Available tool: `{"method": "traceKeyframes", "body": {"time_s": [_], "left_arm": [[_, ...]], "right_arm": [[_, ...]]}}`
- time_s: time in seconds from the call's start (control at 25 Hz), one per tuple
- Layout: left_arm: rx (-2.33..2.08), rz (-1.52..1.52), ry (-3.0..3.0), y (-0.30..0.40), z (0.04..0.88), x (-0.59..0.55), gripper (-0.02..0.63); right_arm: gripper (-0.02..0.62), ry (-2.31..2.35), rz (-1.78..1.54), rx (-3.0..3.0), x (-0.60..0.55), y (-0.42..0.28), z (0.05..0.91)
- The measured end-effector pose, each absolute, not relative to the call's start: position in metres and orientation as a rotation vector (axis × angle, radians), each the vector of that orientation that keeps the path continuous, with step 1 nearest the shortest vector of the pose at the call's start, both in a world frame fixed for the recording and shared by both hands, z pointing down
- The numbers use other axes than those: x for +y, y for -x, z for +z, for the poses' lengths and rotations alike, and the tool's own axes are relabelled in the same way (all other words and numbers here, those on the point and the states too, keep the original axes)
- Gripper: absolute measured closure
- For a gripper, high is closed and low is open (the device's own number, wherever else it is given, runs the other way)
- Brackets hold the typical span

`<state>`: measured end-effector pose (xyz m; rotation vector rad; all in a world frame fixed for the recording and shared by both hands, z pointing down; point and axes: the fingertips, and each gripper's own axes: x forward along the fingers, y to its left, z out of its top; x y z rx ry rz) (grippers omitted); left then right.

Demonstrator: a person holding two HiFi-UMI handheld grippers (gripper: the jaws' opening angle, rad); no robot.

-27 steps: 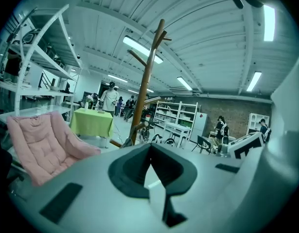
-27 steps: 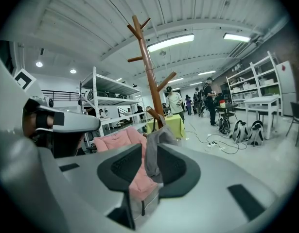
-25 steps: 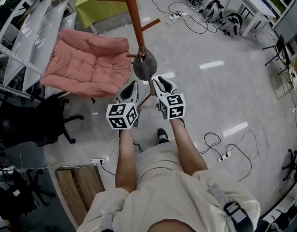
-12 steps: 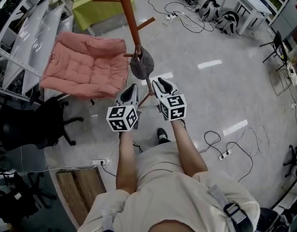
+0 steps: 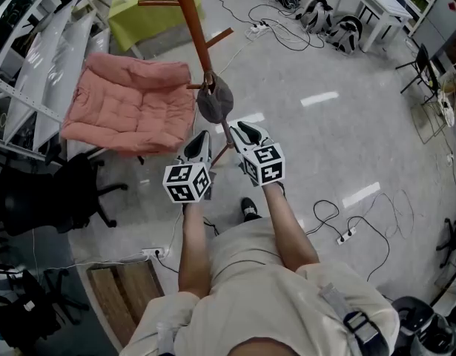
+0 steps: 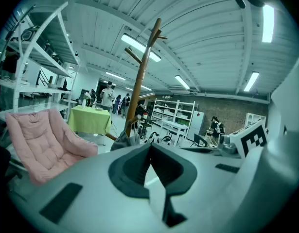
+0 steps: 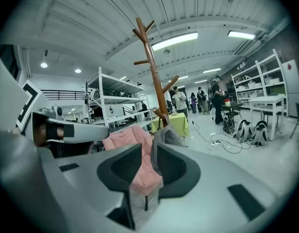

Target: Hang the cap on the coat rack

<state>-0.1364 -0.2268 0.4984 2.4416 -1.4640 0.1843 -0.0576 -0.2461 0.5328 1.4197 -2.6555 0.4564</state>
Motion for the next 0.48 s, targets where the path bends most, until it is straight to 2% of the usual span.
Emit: {"method": "traceKeyframes", "body": {"time_s": [0.2, 0.48], "left_arm": [[-1.458, 0.184, -2.441, 0.1343, 0.5001, -0.2273, 0.6], [-1.463, 0.176, -2.428, 0.1375, 0.5011, -0.2254, 0.6]], "right_arm": [[0.497, -1.369, 0.466, -2.657, -0.2432, 0.0608, 0.5368], [0.536, -1.328, 0.477, -2.664, -0.2405, 0.0631, 0.5372]]}}
